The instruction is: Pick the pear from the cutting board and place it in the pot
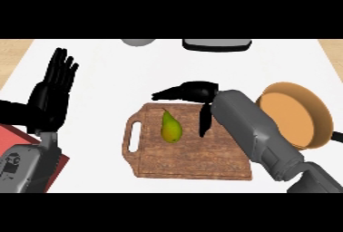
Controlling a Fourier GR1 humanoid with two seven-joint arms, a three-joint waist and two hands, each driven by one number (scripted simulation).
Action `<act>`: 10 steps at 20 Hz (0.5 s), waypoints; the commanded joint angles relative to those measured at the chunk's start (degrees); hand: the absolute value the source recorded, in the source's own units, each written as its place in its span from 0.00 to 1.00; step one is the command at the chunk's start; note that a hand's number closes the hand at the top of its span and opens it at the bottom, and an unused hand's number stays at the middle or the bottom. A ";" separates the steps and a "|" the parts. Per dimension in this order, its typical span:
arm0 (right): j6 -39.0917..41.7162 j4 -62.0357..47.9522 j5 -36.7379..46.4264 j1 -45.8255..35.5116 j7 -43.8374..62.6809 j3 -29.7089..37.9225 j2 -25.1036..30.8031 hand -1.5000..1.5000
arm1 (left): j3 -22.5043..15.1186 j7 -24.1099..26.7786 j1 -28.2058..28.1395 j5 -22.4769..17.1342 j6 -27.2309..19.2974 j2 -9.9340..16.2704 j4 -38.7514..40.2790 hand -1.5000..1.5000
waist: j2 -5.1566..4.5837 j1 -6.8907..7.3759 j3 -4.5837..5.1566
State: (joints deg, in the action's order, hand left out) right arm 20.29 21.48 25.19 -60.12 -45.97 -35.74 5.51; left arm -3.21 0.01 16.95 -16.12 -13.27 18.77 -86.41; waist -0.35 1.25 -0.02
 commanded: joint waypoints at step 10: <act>-1.08 -2.02 1.83 1.83 -0.09 -0.06 -5.46 0.00 | 0.75 -0.82 1.29 1.86 1.34 -2.79 1.23 0.50 | -0.19 0.89 0.00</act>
State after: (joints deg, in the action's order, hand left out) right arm 18.00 18.21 27.68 -58.87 -45.96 -35.39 0.67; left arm -2.38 -1.25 18.90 -14.40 -12.50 17.27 -85.36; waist -0.48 1.64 -0.02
